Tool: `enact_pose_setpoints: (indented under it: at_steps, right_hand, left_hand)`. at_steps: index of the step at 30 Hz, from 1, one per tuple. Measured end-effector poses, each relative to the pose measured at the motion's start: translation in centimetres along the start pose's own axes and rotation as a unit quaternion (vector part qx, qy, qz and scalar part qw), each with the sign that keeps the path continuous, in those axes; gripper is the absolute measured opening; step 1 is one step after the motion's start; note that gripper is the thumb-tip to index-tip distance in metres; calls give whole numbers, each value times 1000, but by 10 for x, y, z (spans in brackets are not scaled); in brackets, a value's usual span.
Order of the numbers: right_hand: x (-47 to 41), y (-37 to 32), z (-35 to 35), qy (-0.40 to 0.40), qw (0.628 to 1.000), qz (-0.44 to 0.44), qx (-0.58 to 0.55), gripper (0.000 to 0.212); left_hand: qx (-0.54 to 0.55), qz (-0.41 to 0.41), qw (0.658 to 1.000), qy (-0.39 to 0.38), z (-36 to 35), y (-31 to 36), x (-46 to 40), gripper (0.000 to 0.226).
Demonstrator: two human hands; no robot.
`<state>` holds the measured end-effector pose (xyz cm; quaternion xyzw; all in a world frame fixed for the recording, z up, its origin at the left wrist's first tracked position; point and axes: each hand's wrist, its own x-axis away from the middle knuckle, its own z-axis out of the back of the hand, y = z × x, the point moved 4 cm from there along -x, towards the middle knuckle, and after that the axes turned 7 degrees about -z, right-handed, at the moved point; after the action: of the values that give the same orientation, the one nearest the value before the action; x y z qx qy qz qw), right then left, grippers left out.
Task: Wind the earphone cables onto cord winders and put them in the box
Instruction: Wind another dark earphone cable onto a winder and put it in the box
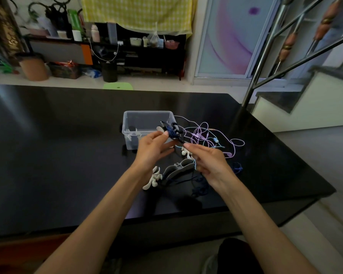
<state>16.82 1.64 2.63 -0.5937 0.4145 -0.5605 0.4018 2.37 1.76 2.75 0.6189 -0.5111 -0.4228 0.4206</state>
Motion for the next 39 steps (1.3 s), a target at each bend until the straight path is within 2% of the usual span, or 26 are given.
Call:
enact_pose_setpoints:
  at_steps: [2, 4, 8, 12, 15, 17, 20, 21, 22, 24, 26, 28, 34, 36, 39]
  right_hand:
    - [0, -1, 0, -11, 1000, -18, -24, 22]
    - [2, -2, -1, -8, 1000, -6, 4, 18]
    - [-2, 3, 0, 34, 998, 29, 52, 20]
    - [-5, 7, -1, 54, 996, 46, 50, 23]
    - [2, 0, -6, 18, 983, 91, 158, 21]
    - [8, -9, -7, 10, 941, 156, 302, 22]
    - [19, -20, -2, 14, 817, 263, 513, 18]
    - [23, -22, 1, 13, 791, 277, 546, 17]
    - [24, -24, 6, 13, 781, 282, 558, 16]
    - [24, -29, 16, 4, 788, 279, 548, 18]
    - [21, -31, 23, -21, 814, 269, 515, 22]
    - [18, -33, 29, -53, 833, 239, 497, 29]
    - [16, -21, 36, -166, 845, 156, 483, 39]
    - [13, -17, 36, -206, 851, 140, 462, 46]
    - [9, -12, 39, -257, 868, 107, 411, 60]
  left_hand:
    - [-5, -3, 1000, -2, 1, 1, -1, 18]
    - [-5, 5, 1000, -7, 1, 0, -1, 18]
    - [1, 19, 1000, 2, -3, -9, 2, 19]
    - [28, -2, 999, 27, -10, -16, 4, 19]
    - [-1, -13, 999, 51, -6, -20, 2, 16]
    - [-45, -1, 999, 27, -3, -19, 0, 9]
    - [-123, 82, 986, -74, -2, -18, 0, 5]
    - [-151, 116, 975, -113, -1, -19, 2, 7]
    - [-182, 145, 960, -154, -1, -18, 4, 7]
    - [-250, 181, 923, -229, 1, -15, 11, 9]
    - [-294, 201, 888, -290, 0, -13, 16, 19]
    - [-299, 211, 871, -328, -4, -12, 21, 23]
    - [-317, 221, 818, -426, -9, -9, 31, 27]
    - [-306, 220, 811, -448, -9, -6, 33, 26]
    - [-249, 211, 821, -469, -11, -3, 35, 28]
